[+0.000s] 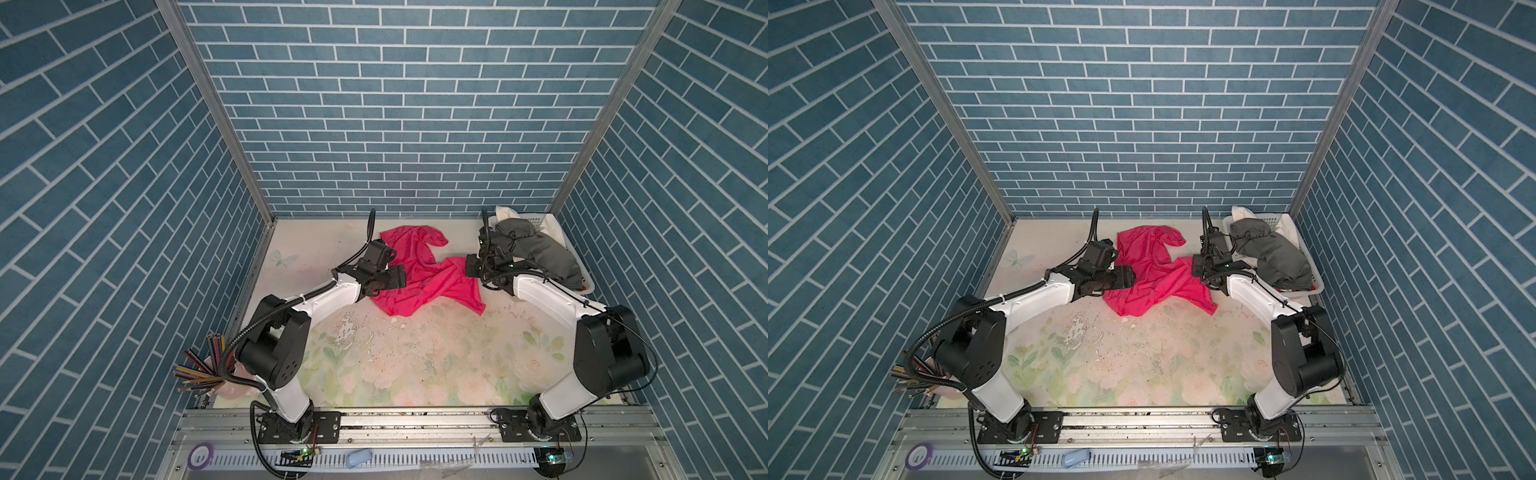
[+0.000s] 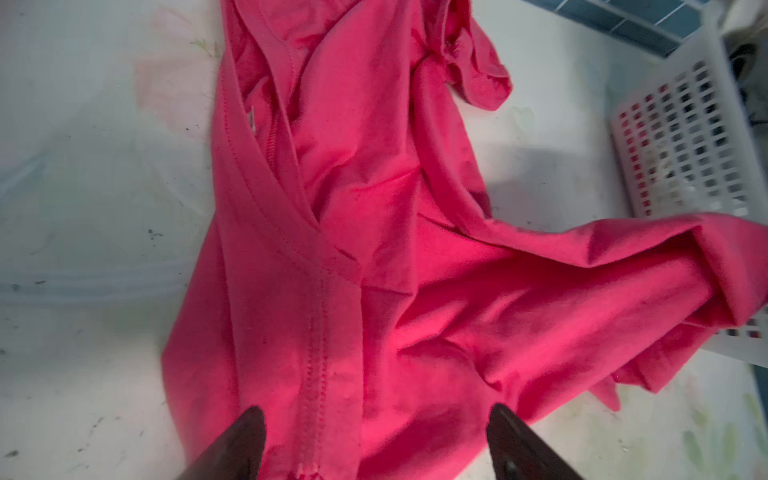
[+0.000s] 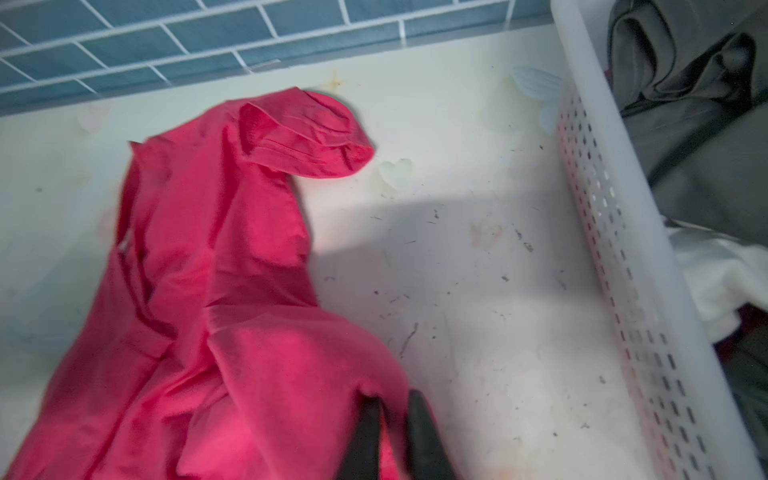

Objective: Fold and stack the t-shirts
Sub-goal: 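Grasp the shirt edge with the left gripper while the right gripper nears the basket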

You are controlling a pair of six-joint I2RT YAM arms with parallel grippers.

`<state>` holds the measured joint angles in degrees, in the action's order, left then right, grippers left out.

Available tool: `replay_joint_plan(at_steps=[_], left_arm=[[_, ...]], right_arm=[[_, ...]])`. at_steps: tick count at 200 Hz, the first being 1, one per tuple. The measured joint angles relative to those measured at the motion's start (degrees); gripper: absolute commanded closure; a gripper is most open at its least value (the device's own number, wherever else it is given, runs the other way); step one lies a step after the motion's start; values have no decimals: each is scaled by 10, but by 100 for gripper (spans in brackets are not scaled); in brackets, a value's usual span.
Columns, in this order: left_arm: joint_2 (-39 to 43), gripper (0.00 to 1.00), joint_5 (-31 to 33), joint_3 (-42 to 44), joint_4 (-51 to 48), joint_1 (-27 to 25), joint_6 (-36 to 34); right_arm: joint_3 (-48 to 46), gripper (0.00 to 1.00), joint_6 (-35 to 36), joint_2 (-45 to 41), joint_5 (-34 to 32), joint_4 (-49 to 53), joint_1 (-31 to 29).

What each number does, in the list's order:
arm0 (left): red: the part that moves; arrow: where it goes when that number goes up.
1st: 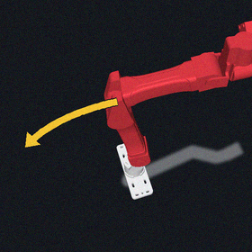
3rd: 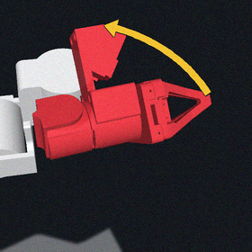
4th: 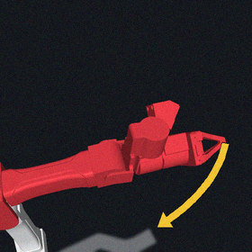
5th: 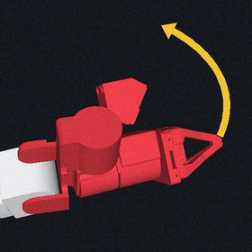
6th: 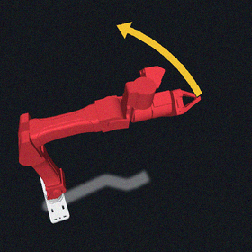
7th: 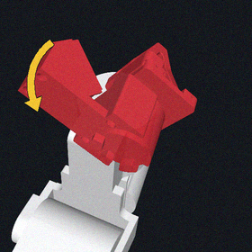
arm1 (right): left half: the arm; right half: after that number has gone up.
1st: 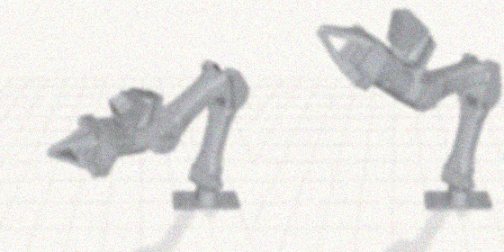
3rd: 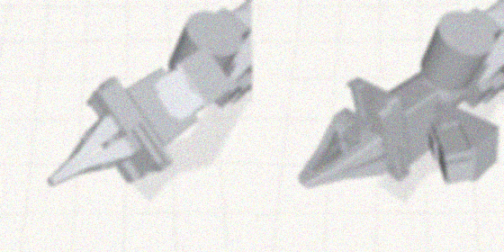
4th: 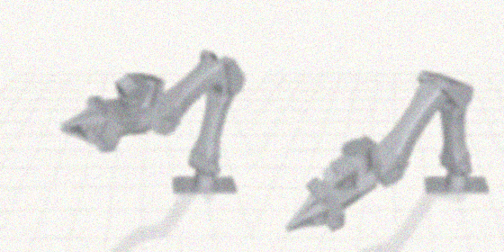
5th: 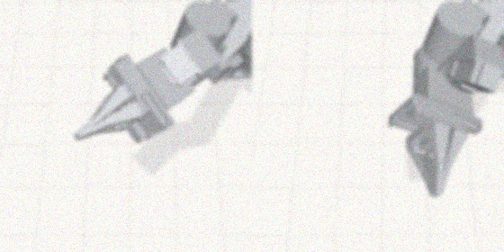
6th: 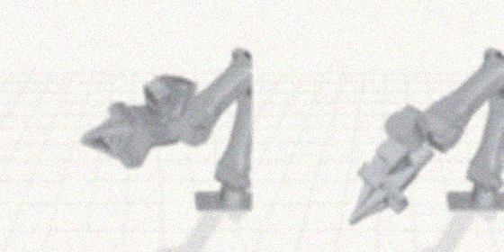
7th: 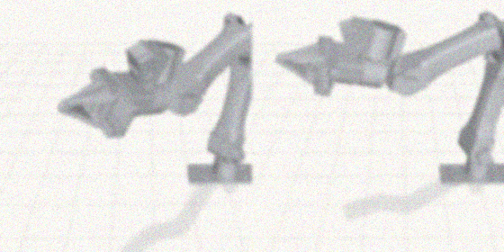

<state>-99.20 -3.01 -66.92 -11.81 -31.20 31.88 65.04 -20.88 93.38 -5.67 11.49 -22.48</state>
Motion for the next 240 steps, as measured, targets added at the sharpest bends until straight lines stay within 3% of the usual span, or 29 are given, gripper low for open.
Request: replay_joint_plan(at_steps=[44,66,94,133,182,226,240], left_arm=[[-74,19,80,-70,-57,-30,-41],[-119,28,123,-120,-91,-56,-65],[-150,43,169,-137,-121,-79,-84],[-155,43,217,-123,-134,-80,-88],[-155,76,226,-102,-127,-80,-90],[-151,76,226,-103,-128,-80,-92],[-141,83,227,-103,-131,-79,-92]], right_arm=[[20,28,19,1,19,4,11],[-9,16,19,-40,27,0,10],[-64,10,17,-104,46,-7,10],[-125,8,11,-147,79,-27,10],[-174,9,-3,-150,98,-39,6],[-180,8,-13,-157,103,-49,-2],[-180,8,-14,-156,106,-52,-6]])
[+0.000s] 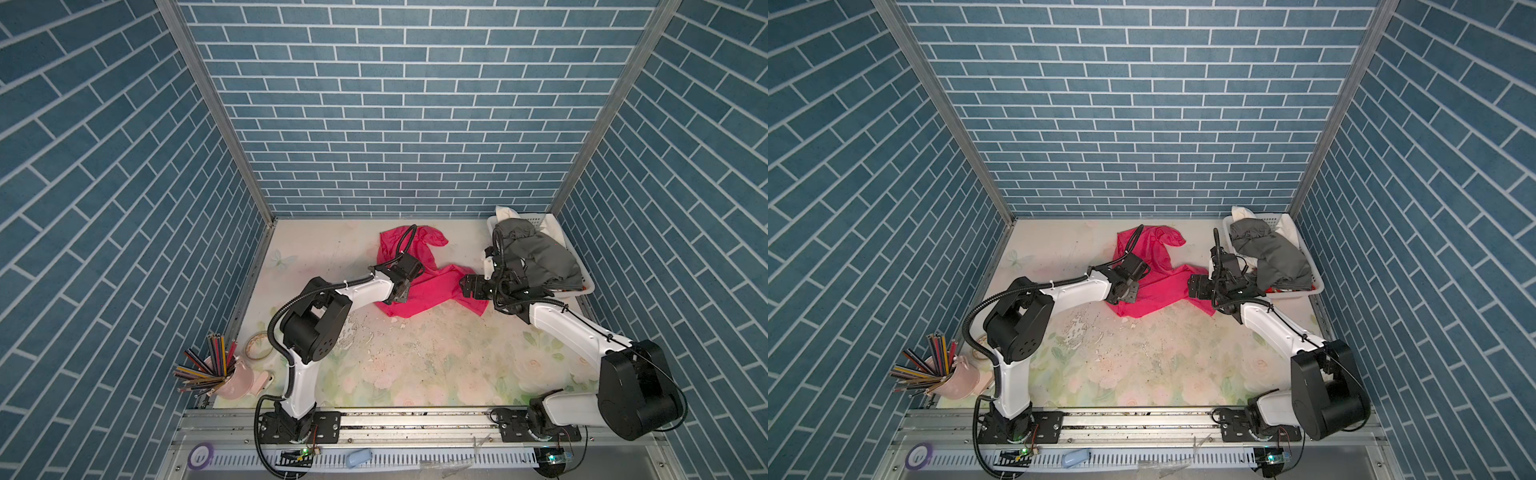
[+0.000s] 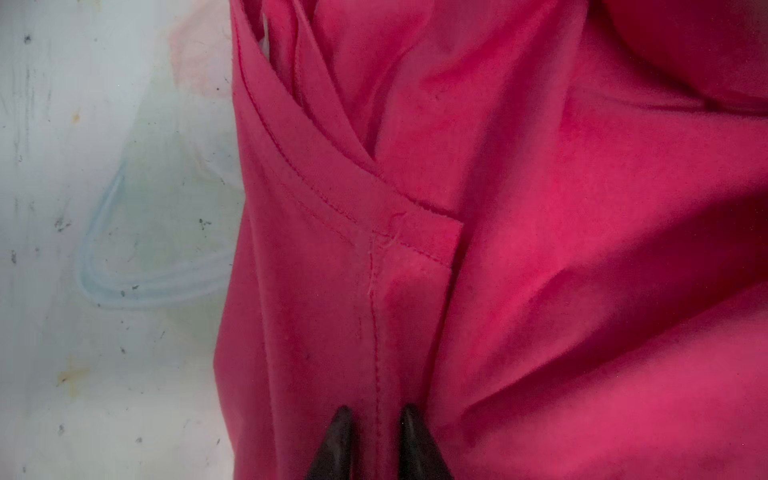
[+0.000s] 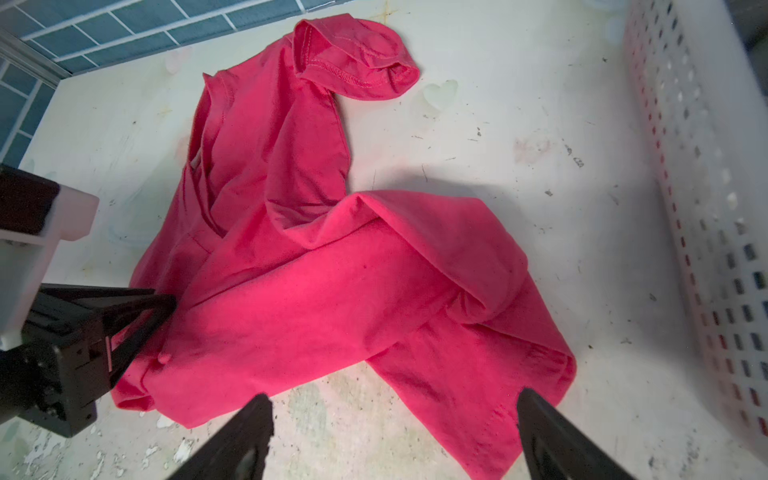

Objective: Fold and stack the t-shirts

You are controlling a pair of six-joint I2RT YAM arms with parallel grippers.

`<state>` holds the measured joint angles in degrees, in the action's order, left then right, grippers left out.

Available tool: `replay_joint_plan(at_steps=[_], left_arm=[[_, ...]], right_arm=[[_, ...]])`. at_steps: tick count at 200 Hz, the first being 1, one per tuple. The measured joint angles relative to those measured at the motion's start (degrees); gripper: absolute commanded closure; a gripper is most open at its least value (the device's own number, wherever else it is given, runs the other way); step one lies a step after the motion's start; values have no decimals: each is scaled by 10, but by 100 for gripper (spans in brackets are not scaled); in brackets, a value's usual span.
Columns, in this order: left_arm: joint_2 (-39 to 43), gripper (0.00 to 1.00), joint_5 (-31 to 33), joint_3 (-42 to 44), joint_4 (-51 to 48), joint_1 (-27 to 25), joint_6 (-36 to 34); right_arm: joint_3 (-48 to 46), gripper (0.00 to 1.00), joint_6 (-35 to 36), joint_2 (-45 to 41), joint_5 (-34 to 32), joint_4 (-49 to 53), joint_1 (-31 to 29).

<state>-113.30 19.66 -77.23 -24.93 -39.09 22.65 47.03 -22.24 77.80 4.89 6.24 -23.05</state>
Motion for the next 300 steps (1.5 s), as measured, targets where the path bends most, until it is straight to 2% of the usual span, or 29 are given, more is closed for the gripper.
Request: replay_joint_plan(at_steps=[25,64,81,127,164,198,227,265,300], left_arm=[[42,97,-6,2,4,5,4],[94,100,-38,22,31,31,9],[93,86,-56,35,37,40,10],[94,65,-112,59,40,35,18],[94,59,-122,84,33,16,17],[89,59,-102,78,15,-16,12],[54,66,-60,45,-10,-32,1],[8,67,-3,24,-44,-43,-9],[6,80,38,16,-65,-52,-15]], right_arm=[[-3,8,-1,2,8,-11,-4],[-13,8,-4,2,11,-20,-4],[-13,8,-4,2,12,-21,-4],[-18,8,-4,2,14,-25,-5],[-35,8,-4,2,14,-25,-5],[-38,8,-5,2,15,-25,-5],[-41,8,-5,2,17,-30,-5],[-51,7,-5,-1,18,-33,-5],[-57,7,-5,-1,18,-37,-5]])
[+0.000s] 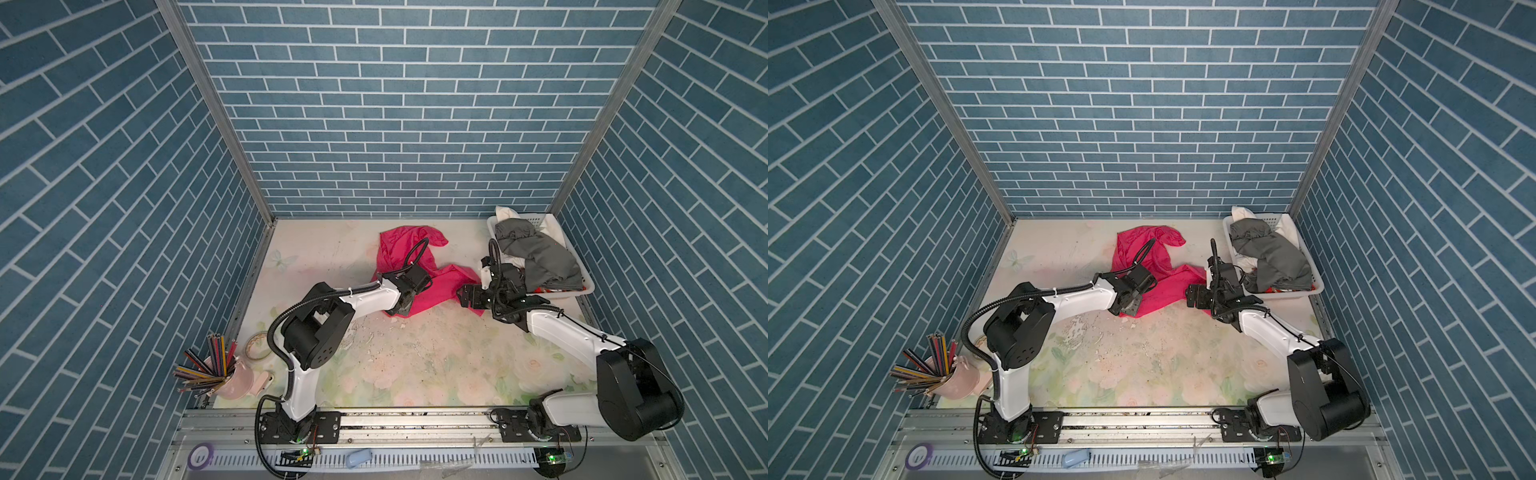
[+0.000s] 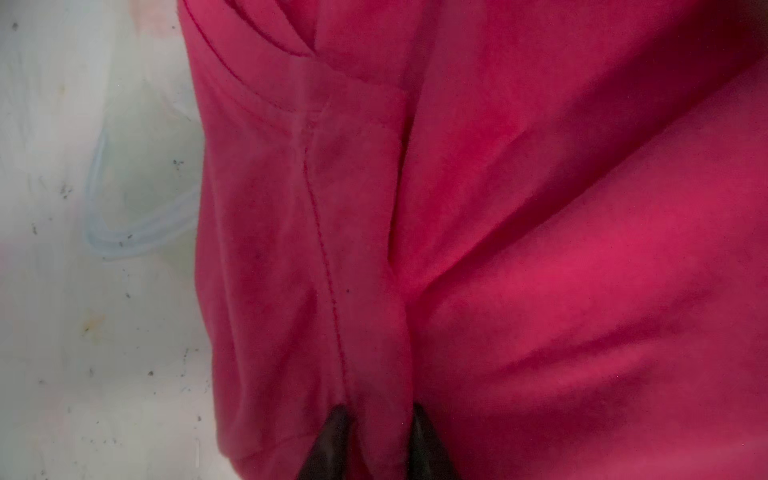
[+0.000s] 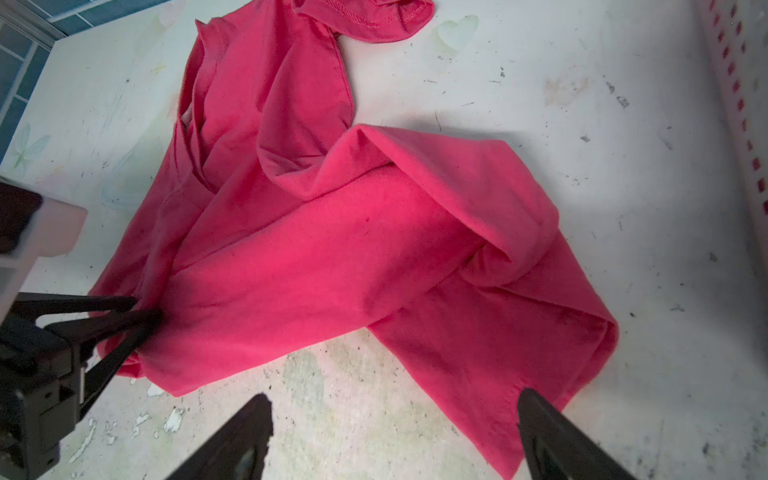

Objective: Fold and stack the t-shirts

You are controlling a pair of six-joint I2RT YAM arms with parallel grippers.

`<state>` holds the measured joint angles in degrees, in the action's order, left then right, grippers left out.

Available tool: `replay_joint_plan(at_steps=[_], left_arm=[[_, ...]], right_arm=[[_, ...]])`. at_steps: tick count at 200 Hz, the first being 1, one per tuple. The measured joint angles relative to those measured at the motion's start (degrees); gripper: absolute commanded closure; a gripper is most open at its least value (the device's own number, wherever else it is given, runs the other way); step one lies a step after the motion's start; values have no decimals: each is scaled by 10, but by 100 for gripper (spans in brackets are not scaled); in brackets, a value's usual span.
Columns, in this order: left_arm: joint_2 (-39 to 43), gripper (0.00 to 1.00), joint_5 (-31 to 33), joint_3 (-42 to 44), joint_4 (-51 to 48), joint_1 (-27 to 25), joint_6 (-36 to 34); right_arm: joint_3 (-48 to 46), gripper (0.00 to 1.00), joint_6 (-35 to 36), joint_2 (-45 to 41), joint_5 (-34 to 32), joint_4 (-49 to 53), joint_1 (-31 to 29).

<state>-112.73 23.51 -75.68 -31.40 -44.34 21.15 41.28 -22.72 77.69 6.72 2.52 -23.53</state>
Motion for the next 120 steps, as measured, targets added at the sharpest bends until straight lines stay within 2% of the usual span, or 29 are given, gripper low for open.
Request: replay_joint_plan(at_steps=[13,42,94,120], left_arm=[[0,81,10,-4,-2,-2,1],[2,100,24,-5,-3,-2,-2],[10,100,30,-9,-11,0,-2],[73,100,15,-3,-17,24,-2]], right_arm=[[0,8,0,0,0,-1,0],[-2,8,0,0,2,-8,0],[-9,8,-5,0,6,-13,0],[-9,8,-6,0,11,-13,0]])
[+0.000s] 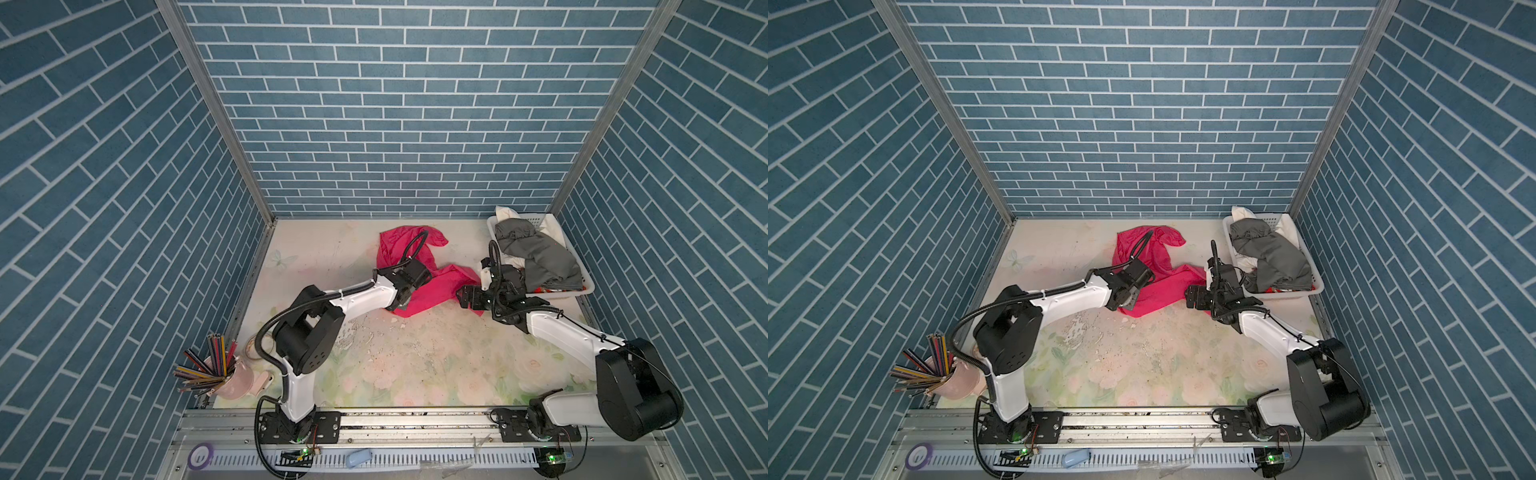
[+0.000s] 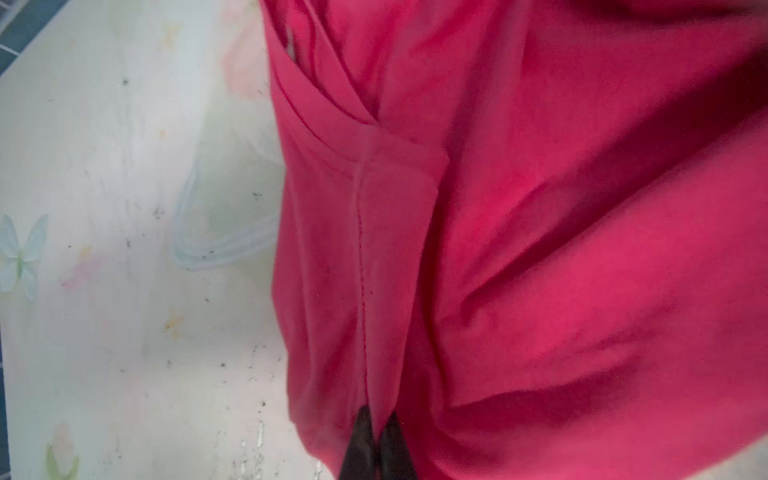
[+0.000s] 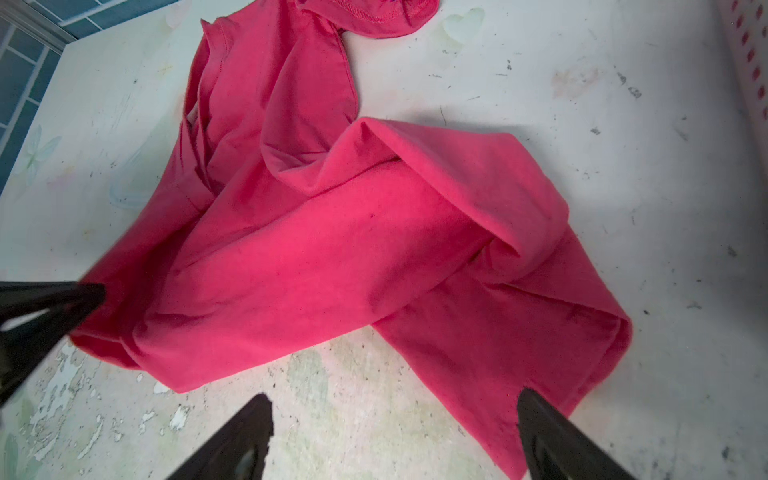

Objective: Fold and stack the t-shirts

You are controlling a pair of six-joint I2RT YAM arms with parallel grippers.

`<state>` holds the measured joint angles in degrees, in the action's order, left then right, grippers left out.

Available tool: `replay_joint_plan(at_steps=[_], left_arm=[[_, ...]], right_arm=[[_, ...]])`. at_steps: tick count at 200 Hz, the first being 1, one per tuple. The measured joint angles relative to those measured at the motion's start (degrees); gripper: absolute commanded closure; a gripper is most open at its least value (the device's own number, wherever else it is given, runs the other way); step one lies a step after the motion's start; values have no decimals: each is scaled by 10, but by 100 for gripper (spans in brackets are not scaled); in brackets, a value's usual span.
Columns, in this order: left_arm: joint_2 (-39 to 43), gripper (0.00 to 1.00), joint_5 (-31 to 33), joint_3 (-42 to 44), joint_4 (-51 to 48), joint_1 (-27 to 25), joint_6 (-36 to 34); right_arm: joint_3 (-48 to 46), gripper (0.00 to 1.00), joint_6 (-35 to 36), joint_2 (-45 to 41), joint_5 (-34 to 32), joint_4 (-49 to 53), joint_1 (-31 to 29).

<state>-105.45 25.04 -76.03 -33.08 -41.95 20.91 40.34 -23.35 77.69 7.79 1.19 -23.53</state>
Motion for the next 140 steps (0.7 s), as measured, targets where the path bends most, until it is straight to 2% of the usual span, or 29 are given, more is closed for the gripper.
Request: replay_joint_plan(at_steps=[20,45,55,96,121,140], left_arm=[[112,100,-63,44,34,81,4],[243,100,-185,127,100,278,27],[262,100,-228,155,118,329,40],[267,100,-383,281,167,396,91],[267,100,-430,327,185,456,115],[267,100,-450,328,200,475,127]], right_arm=[[0,7,-3,0,4,-3,0],[0,6,-4,2,9,-11,0],[0,6,-5,5,11,-16,-1],[-4,3,-9,20,12,-21,-1],[-26,4,-9,10,10,-21,-1],[-49,4,-15,-4,8,-18,-2]])
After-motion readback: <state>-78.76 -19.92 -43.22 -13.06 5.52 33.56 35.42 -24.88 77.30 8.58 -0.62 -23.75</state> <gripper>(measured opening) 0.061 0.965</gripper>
